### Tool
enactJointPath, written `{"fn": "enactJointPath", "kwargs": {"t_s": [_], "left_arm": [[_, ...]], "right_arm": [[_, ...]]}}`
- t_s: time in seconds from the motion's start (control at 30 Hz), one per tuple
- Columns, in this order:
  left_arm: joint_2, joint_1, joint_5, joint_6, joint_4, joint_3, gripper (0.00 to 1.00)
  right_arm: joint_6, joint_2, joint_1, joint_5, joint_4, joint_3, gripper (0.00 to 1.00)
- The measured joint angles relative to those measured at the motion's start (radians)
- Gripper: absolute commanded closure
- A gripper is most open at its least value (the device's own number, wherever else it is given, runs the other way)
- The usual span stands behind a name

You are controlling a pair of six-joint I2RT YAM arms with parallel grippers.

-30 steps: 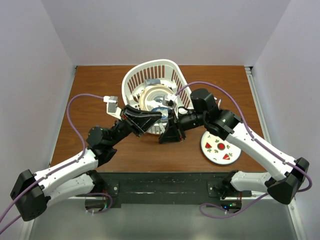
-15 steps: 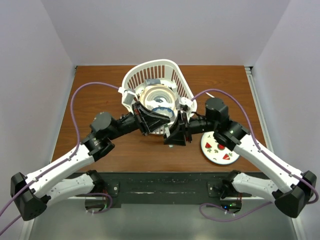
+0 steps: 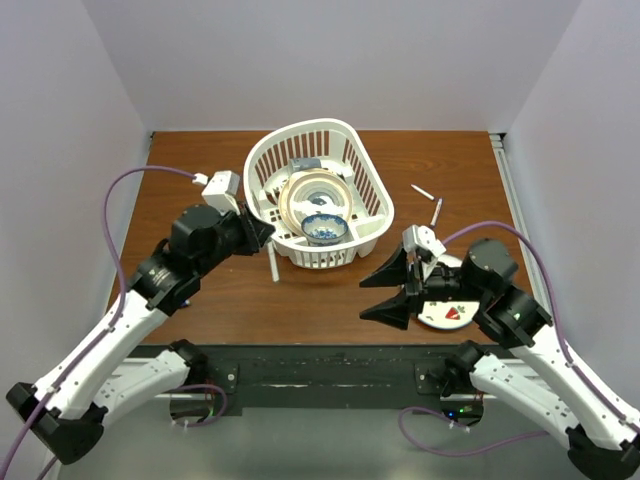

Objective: Insert the pens into the pen caps

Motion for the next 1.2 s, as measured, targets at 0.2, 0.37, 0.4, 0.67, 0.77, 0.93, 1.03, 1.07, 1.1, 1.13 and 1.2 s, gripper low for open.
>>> {"fn": "enactJointPath", "kwargs": {"t_s": [0.2,0.37,0.4,0.67,0.77,0.93,1.03,1.07,1.1,1.13,1.2], "left_arm": [[0.131,0.103,-0.076,0.022,-0.059,-0.127,1.0],[0.259,0.199,-0.083,0.023,-0.08,-0.203,1.0],[0.285,0.212,-0.079,0.023,-0.077,-0.209,1.0],[0.444,0.246,-0.046,0.023,-0.041,-0.221,0.87],[0.455,0.247,-0.045,0.021,-0.029,-0.234,0.75],[0.462,0.249,-0.043,0.015,-0.018,-0.255,0.61],[0.461,0.25,-0.045,0.014,-0.019,-0.255,0.48],[0.46,0.251,-0.047,0.011,-0.024,-0.253,0.44],[0.459,0.251,-0.051,0.01,-0.037,-0.245,0.41],[0.454,0.251,-0.057,0.01,-0.051,-0.234,0.36],[0.435,0.252,-0.071,0.011,-0.074,-0.202,0.19]], "right_arm": [[0.0,0.006,0.0,0.038,-0.051,0.007,0.32],[-0.002,-0.01,0.0,0.055,-0.082,0.008,0.32],[-0.002,-0.017,0.0,0.057,-0.086,0.008,0.31],[-0.006,-0.053,0.0,0.072,-0.097,0.026,0.31],[-0.006,-0.053,0.0,0.073,-0.098,0.026,0.31],[-0.007,-0.054,0.0,0.092,-0.108,0.026,0.31],[-0.007,-0.057,0.0,0.11,-0.117,0.026,0.31],[-0.007,-0.06,0.0,0.121,-0.12,0.026,0.31],[-0.006,-0.064,0.0,0.126,-0.121,0.026,0.32],[-0.002,-0.067,0.0,0.14,-0.121,0.026,0.32],[0.026,-0.071,0.001,0.195,-0.116,0.026,0.32]]}}
